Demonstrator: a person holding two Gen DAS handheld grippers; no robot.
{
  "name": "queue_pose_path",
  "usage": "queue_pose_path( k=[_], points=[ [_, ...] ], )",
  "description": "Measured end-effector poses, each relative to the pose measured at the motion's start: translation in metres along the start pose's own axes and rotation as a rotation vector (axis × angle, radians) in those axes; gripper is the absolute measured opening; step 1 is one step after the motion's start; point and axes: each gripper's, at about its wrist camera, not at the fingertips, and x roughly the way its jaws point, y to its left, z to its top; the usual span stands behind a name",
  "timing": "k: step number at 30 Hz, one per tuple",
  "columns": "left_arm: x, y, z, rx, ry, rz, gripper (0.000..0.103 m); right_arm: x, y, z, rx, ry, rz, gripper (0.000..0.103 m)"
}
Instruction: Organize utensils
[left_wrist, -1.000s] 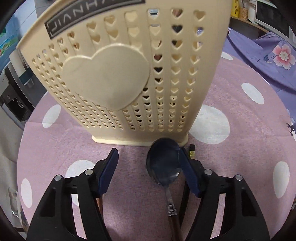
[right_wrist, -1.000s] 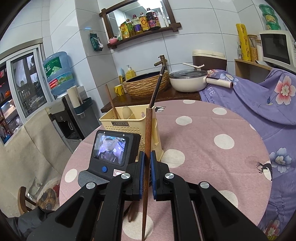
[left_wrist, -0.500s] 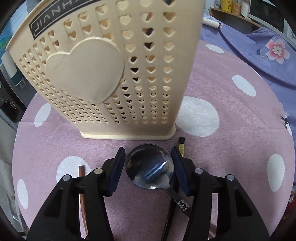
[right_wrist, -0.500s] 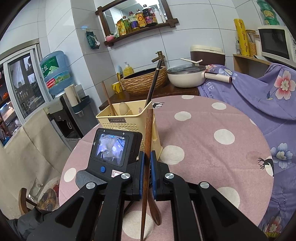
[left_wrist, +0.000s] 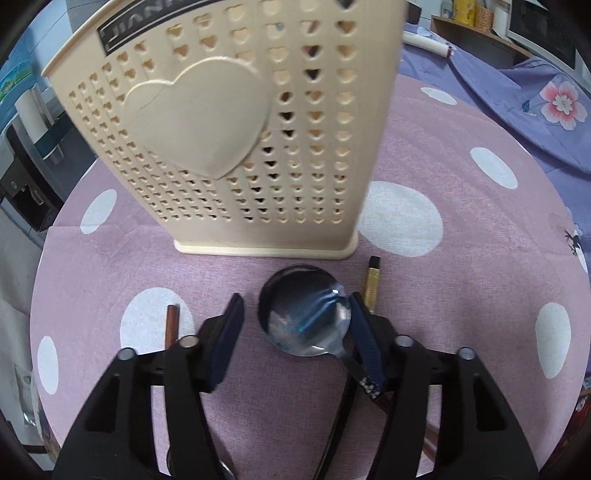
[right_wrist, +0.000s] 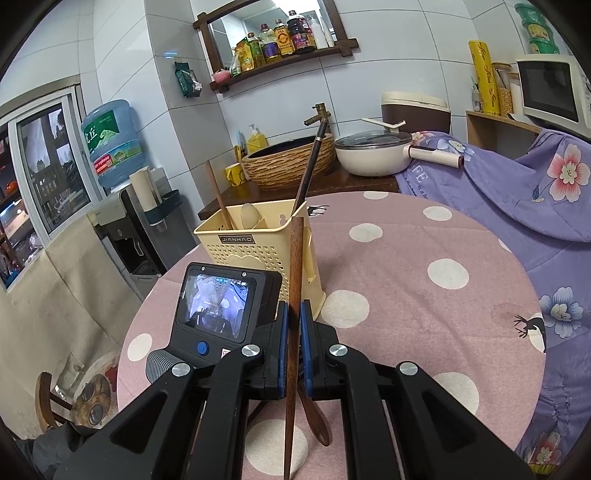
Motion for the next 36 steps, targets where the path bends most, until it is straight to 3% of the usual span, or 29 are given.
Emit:
queue_pose_path(
  k=[3,8,12,16,21,26,29,36],
  points=[
    [-0.002,-0.006,-0.001,0.034,-0.013,0.029,0.048,-0.001,-0.001,0.0,0.007,0.002,-0.004,0.007],
    [-0.002,0.006,0.003,0.002,-0.017,-0.007,0.048,-0.003,-0.003,0.0,0.009,0.001,-0.009,0.007],
    [-0.021,0.013,-0.001,-0.004,-0.078,-0.037,0.048,-0.004,-0.003,0.0,0.013,-0.001,-0.009,0.007],
    [-0.052,0.015,0.002,0.012,-0.203,-0.079,0.048,-0.008,-0.002,0.001,0.008,-0.014,-0.005,0.007],
    [-0.102,0.03,-0.017,0.064,-0.41,-0.071,0.048,-0.016,0.0,0.006,0.0,-0.041,0.0,0.007],
    [-0.135,0.046,-0.029,0.095,-0.546,-0.062,0.048,-0.017,0.01,0.008,-0.031,-0.052,0.008,0.007],
    [-0.146,0.055,-0.031,0.102,-0.563,-0.055,0.048,-0.018,0.018,0.01,-0.053,-0.061,0.012,0.007],
    [-0.15,0.084,-0.025,0.013,-0.551,-0.117,0.048,-0.024,0.028,0.019,-0.081,-0.079,0.017,0.007]
  ],
)
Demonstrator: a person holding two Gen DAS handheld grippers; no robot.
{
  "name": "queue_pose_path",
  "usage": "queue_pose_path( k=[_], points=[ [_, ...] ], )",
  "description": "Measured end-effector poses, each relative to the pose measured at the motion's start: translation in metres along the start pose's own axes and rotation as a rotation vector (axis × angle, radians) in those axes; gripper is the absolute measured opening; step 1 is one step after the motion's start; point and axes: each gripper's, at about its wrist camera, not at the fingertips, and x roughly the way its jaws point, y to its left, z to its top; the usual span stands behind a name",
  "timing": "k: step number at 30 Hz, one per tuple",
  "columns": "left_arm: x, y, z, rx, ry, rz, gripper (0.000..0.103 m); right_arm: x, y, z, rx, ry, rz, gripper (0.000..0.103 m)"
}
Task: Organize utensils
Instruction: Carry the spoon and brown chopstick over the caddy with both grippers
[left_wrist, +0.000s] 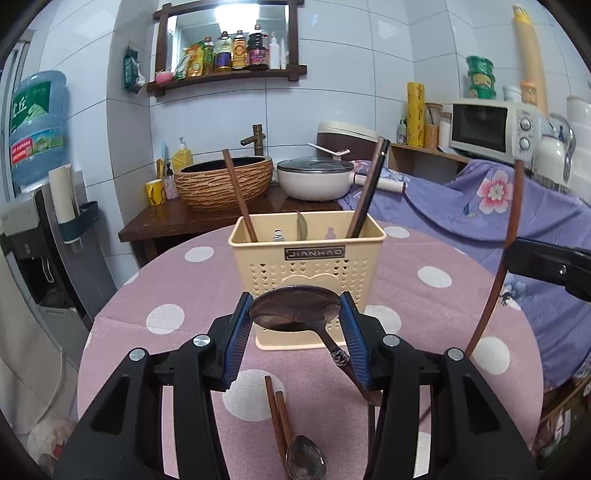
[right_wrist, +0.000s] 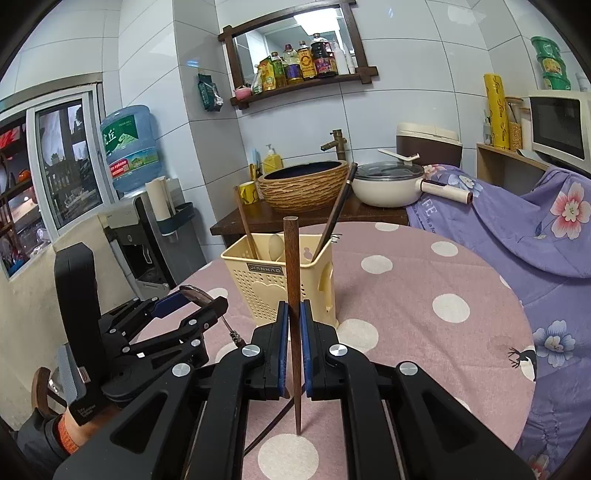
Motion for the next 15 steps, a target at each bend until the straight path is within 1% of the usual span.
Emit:
queue_pose_path(
  k=[4,7,11,15],
  points=[
    [-0.004,0.01,0.009,-0.017,-0.015,-0.002,0.048,-0.002,0.003,0.013,-0.002,-0.009,0.018,0.007],
    [-0.009,0.018,0.025,-0.02,-0.033,0.001,0.048,-0.003,0.007,0.03,-0.003,-0.021,0.037,0.007],
    [-0.019,0.027,0.058,-0.019,-0.083,0.015,0.048,-0.004,0.013,0.065,-0.006,-0.045,0.064,0.007],
    [-0.025,0.038,0.101,-0.012,-0.149,0.054,0.048,-0.01,0.016,0.109,-0.001,-0.124,0.05,0.007]
  ],
)
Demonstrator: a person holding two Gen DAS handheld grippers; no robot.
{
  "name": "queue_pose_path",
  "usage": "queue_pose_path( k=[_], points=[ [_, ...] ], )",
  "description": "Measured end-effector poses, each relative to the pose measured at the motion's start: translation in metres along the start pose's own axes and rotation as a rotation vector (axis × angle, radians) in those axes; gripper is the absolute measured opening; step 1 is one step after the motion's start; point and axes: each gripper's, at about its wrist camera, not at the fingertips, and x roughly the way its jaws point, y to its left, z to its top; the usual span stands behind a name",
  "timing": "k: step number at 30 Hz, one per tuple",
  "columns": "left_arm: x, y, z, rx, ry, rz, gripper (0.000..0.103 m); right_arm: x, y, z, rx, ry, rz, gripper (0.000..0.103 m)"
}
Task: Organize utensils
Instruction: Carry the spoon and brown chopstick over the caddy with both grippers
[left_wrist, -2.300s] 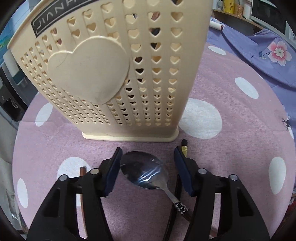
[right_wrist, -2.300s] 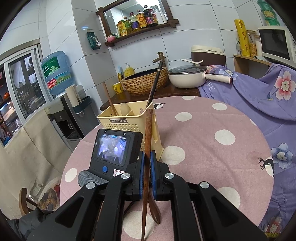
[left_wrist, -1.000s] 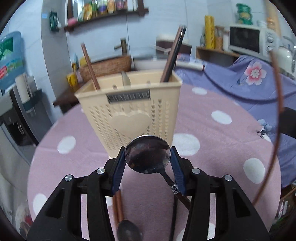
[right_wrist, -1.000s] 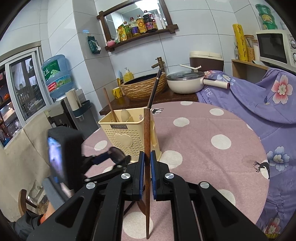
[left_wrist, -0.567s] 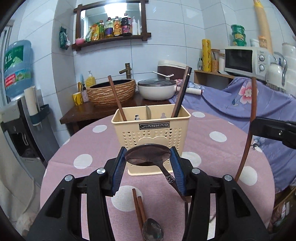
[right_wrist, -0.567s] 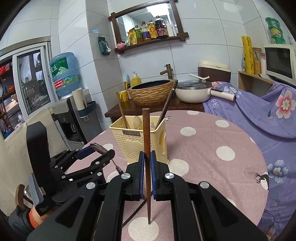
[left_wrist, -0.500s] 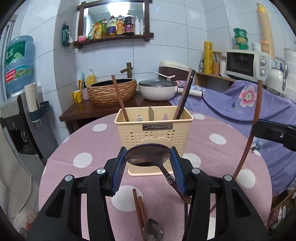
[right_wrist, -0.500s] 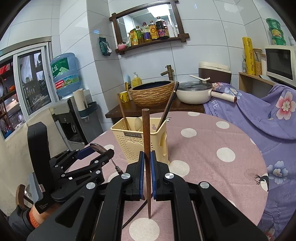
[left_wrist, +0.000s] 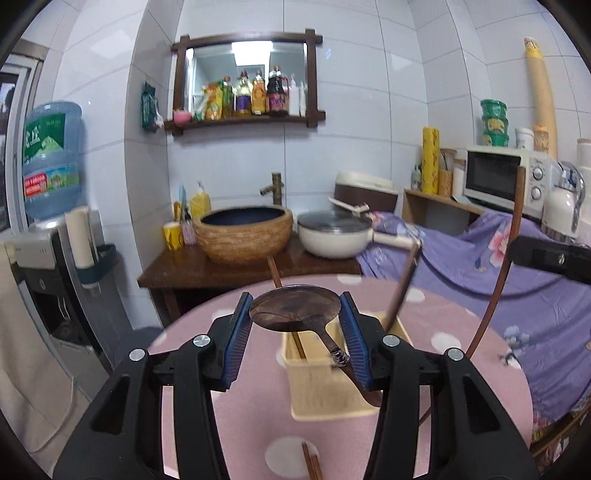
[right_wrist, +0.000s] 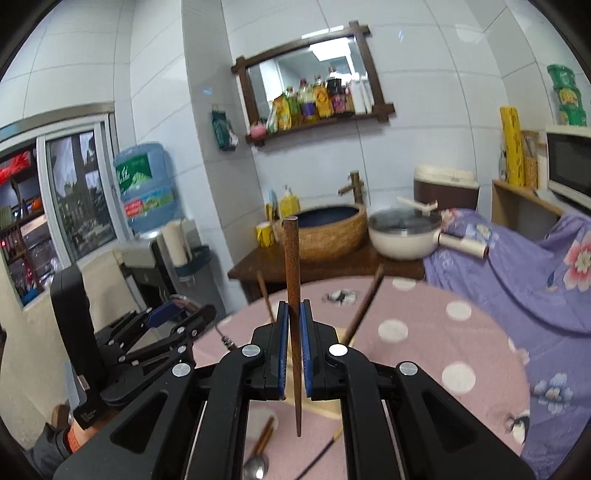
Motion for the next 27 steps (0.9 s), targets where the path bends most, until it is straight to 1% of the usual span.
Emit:
queue_pose_path(
  k=[4,6,8,10,15,21,23,27],
  points=[
    [0.011,0.011,0.033,0.0,-0.04,0.049,0.048,0.0,0.002,0.04,0.003,-0.088,-0.01,0.007],
    [0.023,0.015,0.043,0.006,-0.039,0.078,0.048,0.006,0.001,0.05,-0.009,-0.126,-0.034,0.007],
    [0.038,0.017,0.045,0.008,-0.024,0.103,0.048,0.019,-0.002,0.05,-0.005,-0.14,-0.055,0.007],
    [0.055,0.018,0.039,0.01,0.008,0.122,0.048,0.036,-0.006,0.04,0.006,-0.124,-0.069,0.007],
    [0.089,0.015,0.002,0.016,0.082,0.136,0.048,0.07,-0.017,0.004,0.004,-0.08,-0.104,0.007],
    [0.109,0.003,-0.038,0.011,0.157,0.095,0.048,0.095,-0.02,-0.028,0.013,-0.004,-0.112,0.007],
    [0.113,-0.002,-0.049,0.019,0.173,0.083,0.048,0.101,-0.02,-0.036,0.016,0.019,-0.11,0.007],
    [0.111,-0.012,-0.059,0.053,0.159,0.077,0.048,0.109,-0.021,-0.047,0.024,0.041,-0.118,0.006]
  ],
)
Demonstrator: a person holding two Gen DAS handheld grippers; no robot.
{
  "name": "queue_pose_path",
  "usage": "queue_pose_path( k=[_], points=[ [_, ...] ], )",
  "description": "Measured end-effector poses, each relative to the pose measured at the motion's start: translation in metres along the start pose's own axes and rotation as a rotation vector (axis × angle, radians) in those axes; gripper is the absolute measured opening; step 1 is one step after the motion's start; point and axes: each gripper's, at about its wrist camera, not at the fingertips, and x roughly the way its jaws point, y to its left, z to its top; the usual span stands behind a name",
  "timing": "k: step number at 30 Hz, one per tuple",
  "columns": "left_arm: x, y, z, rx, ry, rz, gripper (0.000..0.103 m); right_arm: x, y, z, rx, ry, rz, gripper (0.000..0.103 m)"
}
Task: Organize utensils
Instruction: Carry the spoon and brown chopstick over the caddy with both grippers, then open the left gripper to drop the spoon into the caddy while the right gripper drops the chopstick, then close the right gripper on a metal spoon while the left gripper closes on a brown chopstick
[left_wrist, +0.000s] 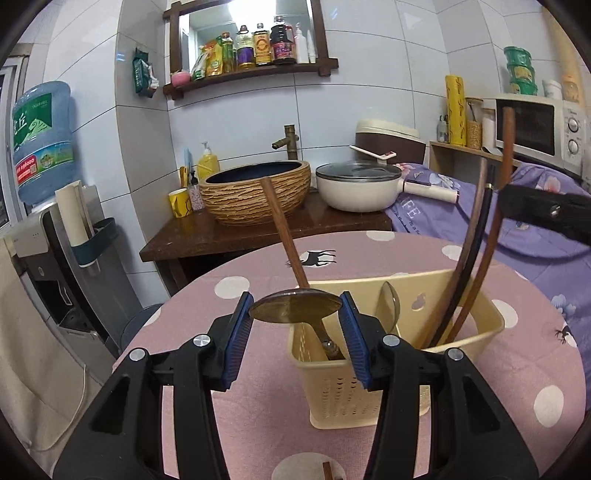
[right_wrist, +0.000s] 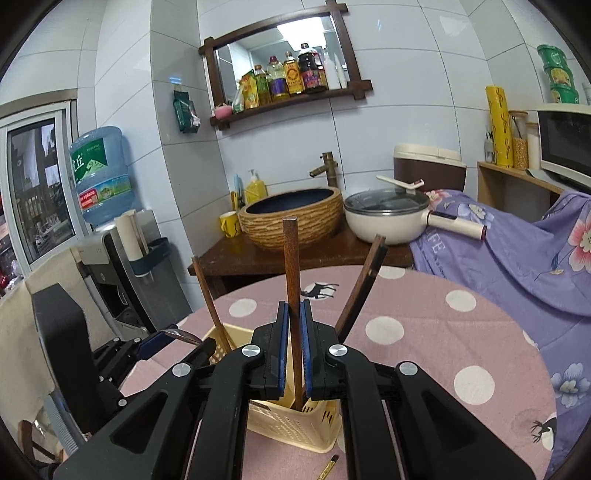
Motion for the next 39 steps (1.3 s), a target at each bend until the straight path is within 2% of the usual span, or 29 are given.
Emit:
queue_pose_path(
  k=[6,8,10,14,18,20,25,31,39],
  points=[
    [-0.002,-0.002,-0.001,-0.001,0.004,-0.021,0.048,0.003,-0.002,-0.005,0.003,0.007,-0.006,0.006],
    [-0.008,-0.002,-0.001,0.0,-0.013,-0.019,0.058,0.0,-0.003,-0.005,0.006,-0.009,-0.004,0.012],
    [-0.016,-0.001,-0.001,-0.004,-0.04,-0.014,0.069,-0.003,-0.003,-0.006,0.007,-0.013,0.002,0.032],
    [-0.038,0.005,-0.001,-0.023,-0.083,-0.005,0.082,-0.016,-0.002,-0.009,-0.009,-0.03,-0.014,0.034],
    [-0.064,0.013,-0.017,-0.044,-0.096,0.03,0.093,-0.039,0.0,-0.017,-0.036,-0.054,-0.034,0.047],
    [-0.075,0.017,-0.028,-0.06,-0.089,0.036,0.097,-0.048,0.003,-0.029,-0.059,-0.007,-0.022,0.049],
    [-0.092,0.016,-0.066,-0.085,-0.012,0.03,0.097,-0.048,0.006,-0.066,-0.052,0.13,0.009,0.052],
    [-0.09,0.014,-0.115,-0.101,0.118,0.044,0.097,-0.044,0.005,-0.116,-0.033,0.252,0.025,0.052],
    [-0.095,0.036,-0.16,-0.158,0.199,0.079,0.097,-0.04,0.021,-0.158,-0.046,0.339,0.122,0.052]
  ],
)
